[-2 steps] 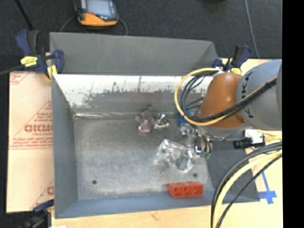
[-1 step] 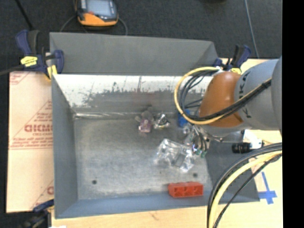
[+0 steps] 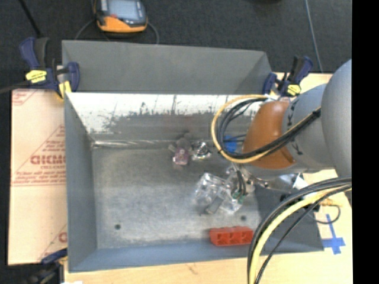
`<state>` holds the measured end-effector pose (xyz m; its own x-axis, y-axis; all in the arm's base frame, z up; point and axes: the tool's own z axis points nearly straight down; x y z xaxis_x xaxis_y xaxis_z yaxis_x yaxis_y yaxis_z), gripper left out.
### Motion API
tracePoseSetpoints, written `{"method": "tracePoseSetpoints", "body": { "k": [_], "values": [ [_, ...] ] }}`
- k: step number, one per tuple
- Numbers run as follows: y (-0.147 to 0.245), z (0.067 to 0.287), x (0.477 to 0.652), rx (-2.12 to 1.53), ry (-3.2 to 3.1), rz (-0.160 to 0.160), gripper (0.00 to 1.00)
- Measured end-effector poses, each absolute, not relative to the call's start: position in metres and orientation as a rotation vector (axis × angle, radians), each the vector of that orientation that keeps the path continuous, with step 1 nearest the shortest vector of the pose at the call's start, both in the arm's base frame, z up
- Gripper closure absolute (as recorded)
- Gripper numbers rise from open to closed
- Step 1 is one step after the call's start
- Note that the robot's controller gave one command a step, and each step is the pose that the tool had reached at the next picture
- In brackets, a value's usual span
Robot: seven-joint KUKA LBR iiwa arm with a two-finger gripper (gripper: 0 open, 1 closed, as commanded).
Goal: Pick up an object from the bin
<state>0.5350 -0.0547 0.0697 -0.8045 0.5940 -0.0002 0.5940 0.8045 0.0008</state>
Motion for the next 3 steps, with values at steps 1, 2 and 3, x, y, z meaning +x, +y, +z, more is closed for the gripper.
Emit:
{"method": "tracePoseSetpoints", "body": {
  "k": [1,2,3],
  "values": [
    [-0.030,0.070,0.528,1.074,2.952,0.002,0.00],
    [-0.031,0.071,0.529,1.069,2.949,0.000,1.00],
    [-0.032,0.093,0.529,1.060,2.956,0.001,1.00]
  ]
}}
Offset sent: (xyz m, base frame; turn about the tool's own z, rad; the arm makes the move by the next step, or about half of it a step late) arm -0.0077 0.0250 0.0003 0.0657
